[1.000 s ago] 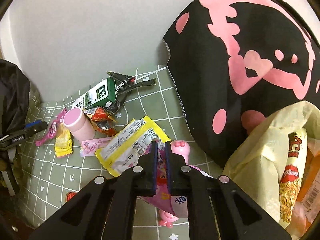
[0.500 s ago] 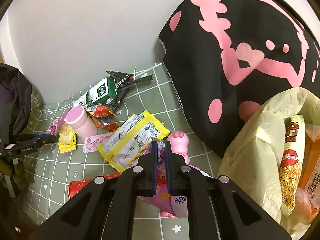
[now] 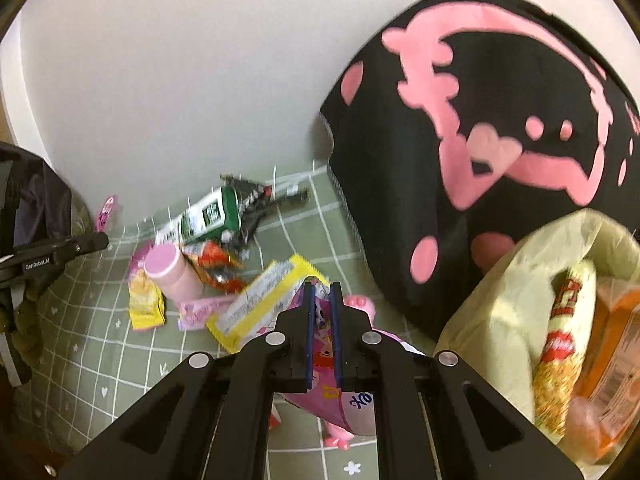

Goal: Collect trash
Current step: 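Carry both items over the trash bag and open both tools to drop them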

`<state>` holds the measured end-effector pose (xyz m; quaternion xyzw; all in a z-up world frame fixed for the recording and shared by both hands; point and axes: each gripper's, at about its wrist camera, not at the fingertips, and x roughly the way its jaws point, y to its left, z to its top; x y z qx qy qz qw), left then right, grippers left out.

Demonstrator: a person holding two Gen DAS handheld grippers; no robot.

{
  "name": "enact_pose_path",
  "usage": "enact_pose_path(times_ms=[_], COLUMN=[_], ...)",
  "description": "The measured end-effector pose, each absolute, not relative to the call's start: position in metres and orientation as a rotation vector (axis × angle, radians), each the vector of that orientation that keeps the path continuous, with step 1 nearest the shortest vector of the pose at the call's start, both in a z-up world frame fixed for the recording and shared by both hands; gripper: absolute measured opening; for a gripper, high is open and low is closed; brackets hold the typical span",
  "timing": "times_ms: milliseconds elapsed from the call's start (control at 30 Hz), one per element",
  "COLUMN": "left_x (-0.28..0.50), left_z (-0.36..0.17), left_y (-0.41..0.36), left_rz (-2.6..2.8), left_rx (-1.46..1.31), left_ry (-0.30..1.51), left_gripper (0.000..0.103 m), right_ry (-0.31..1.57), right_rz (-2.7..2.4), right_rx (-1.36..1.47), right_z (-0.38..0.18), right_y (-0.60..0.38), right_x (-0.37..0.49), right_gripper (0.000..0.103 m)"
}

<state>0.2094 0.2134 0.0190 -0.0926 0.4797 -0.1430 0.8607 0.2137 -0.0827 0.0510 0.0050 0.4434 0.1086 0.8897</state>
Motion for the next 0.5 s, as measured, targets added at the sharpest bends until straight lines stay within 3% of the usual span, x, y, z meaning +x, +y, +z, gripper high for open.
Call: enact_pose_path(times_ms=[500], left_x=[0.243], left_z=[0.089], left_y=[0.082], left_rz=[-0.608], left_rx=[-0.03], left_ry=[0.852], left_gripper=[0.019], right_ry=[0.741], right_rz=[0.076], right_rx=[-0.014], right_z=[0.135], right_y=[-0.131], right_x=[0.212], right_gripper=[0.009])
